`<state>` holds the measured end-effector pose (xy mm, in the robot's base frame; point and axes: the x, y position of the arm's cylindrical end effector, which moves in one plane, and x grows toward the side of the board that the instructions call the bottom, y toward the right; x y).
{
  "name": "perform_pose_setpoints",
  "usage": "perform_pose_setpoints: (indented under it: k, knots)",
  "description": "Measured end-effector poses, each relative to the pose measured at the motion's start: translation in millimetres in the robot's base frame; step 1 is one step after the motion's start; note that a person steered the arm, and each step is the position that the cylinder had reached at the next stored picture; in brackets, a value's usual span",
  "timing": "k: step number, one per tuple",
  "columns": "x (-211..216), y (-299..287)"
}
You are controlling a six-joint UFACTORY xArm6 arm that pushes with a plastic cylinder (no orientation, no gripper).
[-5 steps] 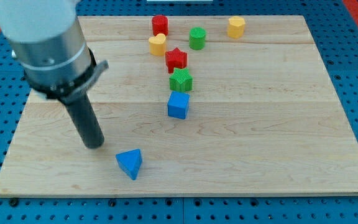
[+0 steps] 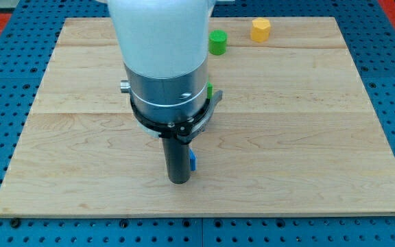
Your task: Place the blue triangle diagonal to the bottom left side of the blue cube
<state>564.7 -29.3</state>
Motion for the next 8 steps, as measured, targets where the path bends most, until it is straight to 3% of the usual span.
perform_pose_setpoints:
  k: [3,5,6,7,8]
  knots:
    - [-28,-25]
    - [-42,-151]
    - [-93,-154]
    - [-165,-128]
    - [-207,-95]
